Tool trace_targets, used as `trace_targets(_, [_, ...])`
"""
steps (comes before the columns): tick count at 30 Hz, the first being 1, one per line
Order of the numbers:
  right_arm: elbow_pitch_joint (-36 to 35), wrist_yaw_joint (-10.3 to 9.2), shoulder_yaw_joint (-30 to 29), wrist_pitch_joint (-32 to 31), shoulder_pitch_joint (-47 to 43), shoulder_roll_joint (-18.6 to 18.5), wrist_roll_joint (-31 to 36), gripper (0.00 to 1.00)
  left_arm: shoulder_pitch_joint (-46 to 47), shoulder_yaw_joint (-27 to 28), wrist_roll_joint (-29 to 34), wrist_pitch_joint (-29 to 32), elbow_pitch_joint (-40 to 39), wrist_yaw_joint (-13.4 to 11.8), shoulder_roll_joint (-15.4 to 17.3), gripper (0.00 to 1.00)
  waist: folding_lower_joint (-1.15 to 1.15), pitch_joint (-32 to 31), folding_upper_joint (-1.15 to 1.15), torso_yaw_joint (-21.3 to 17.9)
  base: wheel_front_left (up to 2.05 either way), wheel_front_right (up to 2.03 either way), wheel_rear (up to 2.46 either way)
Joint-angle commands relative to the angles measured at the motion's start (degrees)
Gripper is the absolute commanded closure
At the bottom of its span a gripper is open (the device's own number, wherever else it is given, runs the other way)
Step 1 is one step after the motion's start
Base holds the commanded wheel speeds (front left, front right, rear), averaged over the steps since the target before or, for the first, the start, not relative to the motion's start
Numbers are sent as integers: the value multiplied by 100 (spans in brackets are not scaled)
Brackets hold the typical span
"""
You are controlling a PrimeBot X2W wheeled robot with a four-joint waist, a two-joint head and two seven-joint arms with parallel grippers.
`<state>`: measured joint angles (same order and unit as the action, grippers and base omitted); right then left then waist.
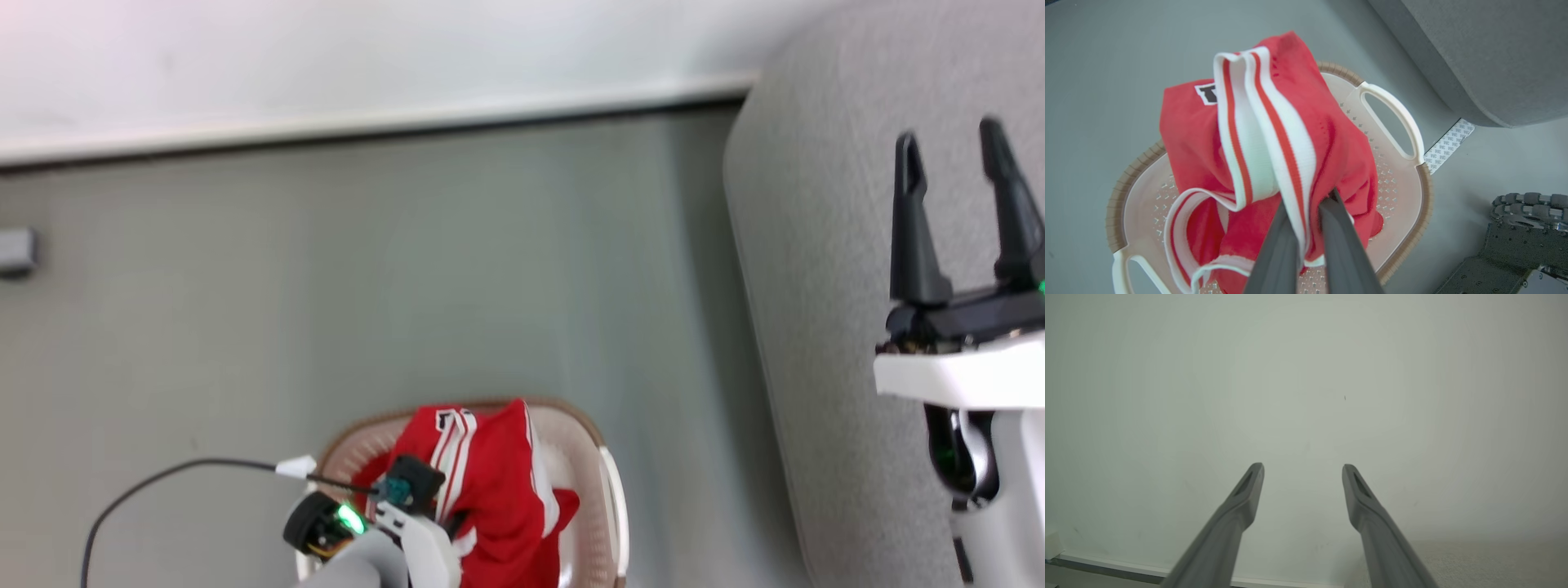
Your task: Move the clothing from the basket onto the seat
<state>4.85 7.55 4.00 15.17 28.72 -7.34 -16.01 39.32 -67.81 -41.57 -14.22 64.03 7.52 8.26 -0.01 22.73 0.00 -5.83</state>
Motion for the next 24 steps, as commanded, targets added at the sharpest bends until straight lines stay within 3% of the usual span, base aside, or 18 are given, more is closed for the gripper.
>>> trace_targets(1, [41, -12, 3, -4, -171, -48, -34, 0, -138, -36, -125, -51, -86, -10, 54, 100, 1, -562, 0, 183, 0, 0, 0])
trace_targets(7, [161, -12, 15, -4, -592, -87, -99, 0, -340, 112, -286, -97, -655, -9, 214, 100, 1, -1170, 0, 355, 0, 0, 0])
trace_targets(11, [182, -12, 9, -4, -806, -108, -117, 0, -593, 627, -233, -95, -1364, -12, 405, 100, 1, -1428, 0, 465, 0, 0, 0])
trace_targets(24, [247, -12, 80, -4, -1347, -51, -190, 0, -1399, 2087, 471, -96, -3996, -410, 896, 100, 1, -1964, 0, 665, 0, 0, 0])
